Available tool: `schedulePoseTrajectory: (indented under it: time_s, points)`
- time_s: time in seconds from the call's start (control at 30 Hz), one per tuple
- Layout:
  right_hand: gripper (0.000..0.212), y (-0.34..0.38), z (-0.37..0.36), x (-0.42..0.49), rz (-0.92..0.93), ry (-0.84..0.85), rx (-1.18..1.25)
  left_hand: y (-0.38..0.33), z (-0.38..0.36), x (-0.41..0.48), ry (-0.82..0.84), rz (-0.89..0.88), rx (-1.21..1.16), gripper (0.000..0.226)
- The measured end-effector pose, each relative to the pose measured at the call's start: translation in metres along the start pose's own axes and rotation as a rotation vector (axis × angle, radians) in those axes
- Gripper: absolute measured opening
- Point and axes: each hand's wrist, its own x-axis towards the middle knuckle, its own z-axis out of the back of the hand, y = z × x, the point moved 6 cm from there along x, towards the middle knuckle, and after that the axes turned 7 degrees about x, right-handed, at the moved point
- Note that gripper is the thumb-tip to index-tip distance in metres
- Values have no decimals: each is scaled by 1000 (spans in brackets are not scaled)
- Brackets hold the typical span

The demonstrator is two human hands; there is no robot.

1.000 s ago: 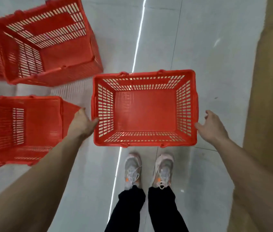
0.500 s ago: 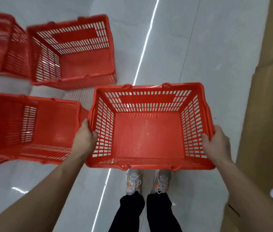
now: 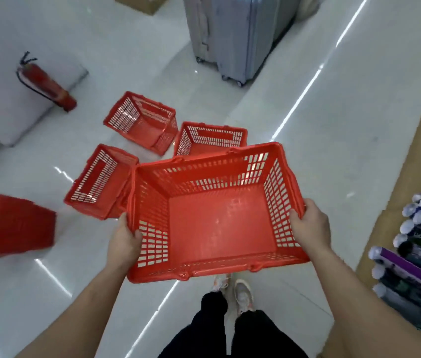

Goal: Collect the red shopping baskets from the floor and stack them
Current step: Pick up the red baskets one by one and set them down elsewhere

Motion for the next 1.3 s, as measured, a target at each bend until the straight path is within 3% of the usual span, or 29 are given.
schedulePoseTrajectory:
  time_s: [0.27,0.43,0.67,1.03,1.3]
  points:
    - [36,150,-74,-65,382,310,-40,150,107,-146,-329,375,-225,46]
    - [22,234,-148,-145,633,483,-75,251,127,-239,-499,643,-365,43]
    - [28,321,-265,-273,897,669,-182,378,137,-325,-637,909,-486,43]
    - [32,426,-417,-438,1011,738,-203,566,214,-341,-697,997,-530,41]
    - [33,489,-519,-484,965,757,-196,668,283,-276,-694,977,-508,42]
